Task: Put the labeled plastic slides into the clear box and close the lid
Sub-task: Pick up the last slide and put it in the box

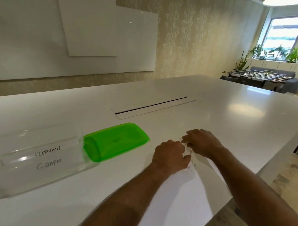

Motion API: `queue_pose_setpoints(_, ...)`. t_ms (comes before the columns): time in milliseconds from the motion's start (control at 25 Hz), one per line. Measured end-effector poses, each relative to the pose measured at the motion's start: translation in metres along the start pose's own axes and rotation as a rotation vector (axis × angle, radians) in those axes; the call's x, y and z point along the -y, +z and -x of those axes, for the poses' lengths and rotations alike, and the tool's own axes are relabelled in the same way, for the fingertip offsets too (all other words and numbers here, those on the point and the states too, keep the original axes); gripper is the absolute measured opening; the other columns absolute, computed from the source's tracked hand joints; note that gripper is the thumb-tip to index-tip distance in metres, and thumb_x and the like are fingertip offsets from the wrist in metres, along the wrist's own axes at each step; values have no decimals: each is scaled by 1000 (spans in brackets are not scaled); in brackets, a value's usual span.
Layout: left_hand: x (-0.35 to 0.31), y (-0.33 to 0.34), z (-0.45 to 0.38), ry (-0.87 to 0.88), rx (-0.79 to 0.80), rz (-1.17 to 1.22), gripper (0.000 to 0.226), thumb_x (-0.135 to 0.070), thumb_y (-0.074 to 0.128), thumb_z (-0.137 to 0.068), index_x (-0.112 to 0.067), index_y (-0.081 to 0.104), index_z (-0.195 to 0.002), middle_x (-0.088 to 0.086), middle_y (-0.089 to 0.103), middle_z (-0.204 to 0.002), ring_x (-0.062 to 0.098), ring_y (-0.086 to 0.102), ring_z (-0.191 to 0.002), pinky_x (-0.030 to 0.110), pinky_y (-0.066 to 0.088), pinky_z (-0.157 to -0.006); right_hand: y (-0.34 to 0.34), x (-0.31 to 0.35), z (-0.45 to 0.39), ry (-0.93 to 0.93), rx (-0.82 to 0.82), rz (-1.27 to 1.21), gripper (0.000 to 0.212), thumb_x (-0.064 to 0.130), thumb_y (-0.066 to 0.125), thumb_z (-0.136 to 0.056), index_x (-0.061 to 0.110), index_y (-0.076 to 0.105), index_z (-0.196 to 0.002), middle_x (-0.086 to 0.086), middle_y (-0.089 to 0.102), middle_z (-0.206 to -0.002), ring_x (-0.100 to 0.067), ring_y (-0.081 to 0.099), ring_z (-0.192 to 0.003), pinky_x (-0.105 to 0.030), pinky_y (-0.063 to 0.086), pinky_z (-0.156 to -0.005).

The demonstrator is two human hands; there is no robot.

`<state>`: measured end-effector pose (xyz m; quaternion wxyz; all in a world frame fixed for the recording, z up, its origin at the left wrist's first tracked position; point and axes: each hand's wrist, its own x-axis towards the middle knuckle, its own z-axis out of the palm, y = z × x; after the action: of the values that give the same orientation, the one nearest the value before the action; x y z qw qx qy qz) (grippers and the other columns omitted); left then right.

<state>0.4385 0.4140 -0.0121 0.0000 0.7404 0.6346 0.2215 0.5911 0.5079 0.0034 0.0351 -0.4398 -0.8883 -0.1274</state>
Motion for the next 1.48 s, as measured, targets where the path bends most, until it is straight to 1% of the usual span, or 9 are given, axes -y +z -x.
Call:
queue_pose_setpoints(200, 17, -10, -2, 2, -54, -36, 31, -42, 57, -88, -19, 73, -100, 7, 73, -99, 30, 66, -94, 36, 50, -77, -2, 4, 5, -97, -132, 186, 24, 27, 50, -95, 30, 69, -110, 8, 72, -106, -14, 61, -109, -34, 44, -99)
queue_pose_setpoints(360, 32, -25, -4, -28, -86, -47, 30, -43, 62, -83, -23, 71, -103, 3, 73, -101, 27, 66, -97, 34, 50, -78, -13, 15, 9, -131, -264, 247, 16, 20, 56, -90, 22, 72, -90, 6, 73, -81, -18, 66, -84, -32, 52, -72)
queue_pose_setpoints(520, 48, -50, -10, -100, -15, 52, 42, -50, 73, -73, -26, 69, -107, -1, 72, -108, 22, 64, -102, 32, 52, -85, -26, 30, 9, -255, -499, 306, 6, 13, 72, -77, 16, 69, -73, 4, 63, -60, -18, 59, -61, -28, 48, -50)
queue_pose_setpoints(800, 72, -87, -13, -161, 115, 208, 83, -32, 93, -54, -16, 60, -129, 1, 70, -117, 17, 65, -105, 32, 53, -91, -30, 62, 1, -417, -750, 324, 5, 7, 74, -73, 9, 72, -77, -1, 64, -64, -20, 59, -59, -31, 45, -47)
queue_pose_setpoints(1000, 89, -99, -9, -114, 96, 120, 82, -29, 92, -53, -16, 61, -128, 2, 70, -118, 17, 65, -107, 34, 53, -94, -39, 80, -7, -435, -783, 292, 7, 12, 71, -80, 10, 72, -86, -3, 70, -77, -23, 61, -67, -35, 49, -55)
queue_pose_setpoints(1120, 104, -110, -4, -46, 67, 22, 75, -26, 88, -56, -19, 61, -126, 0, 66, -120, 18, 61, -110, 36, 51, -94, -49, 80, -12, -351, -700, 160, 41, 44, 65, -84, 13, 69, -110, -4, 71, -110, -27, 63, -95, -43, 50, -82)
queue_pose_setpoints(1240, 123, -121, 4, -19, 14, 10, 70, -22, 84, -59, -21, 60, -125, -2, 64, -120, 17, 58, -110, 33, 51, -93, -59, 69, -17, -171, -610, -13, 93, 71, 65, -67, 16, 45, -140, -4, 52, -141, -25, 49, -126, -48, 33, -109)
queue_pose_setpoints(1360, 140, -130, 12, 13, -78, 50, 65, -19, 83, -62, -22, 59, -122, -4, 63, -118, 14, 57, -106, 23, 44, -88, -61, 64, -17, -1, -595, -506, 130, 74, 77, -51, 24, 14, -153, 1, 26, -158, -19, 29, -142, -41, 26, -114)
queue_pose_setpoints(1480, 149, -136, 19, 66, -175, 117, 67, -20, 86, -61, -21, 56, -121, -6, 62, -119, 13, 58, -108, 21, 41, -90, -55, 77, -14, 15, -612, -858, 134, 66, 84, -46, 23, 14, -153, 8, 26, -158, -11, 34, -140, -41, 39, -110)
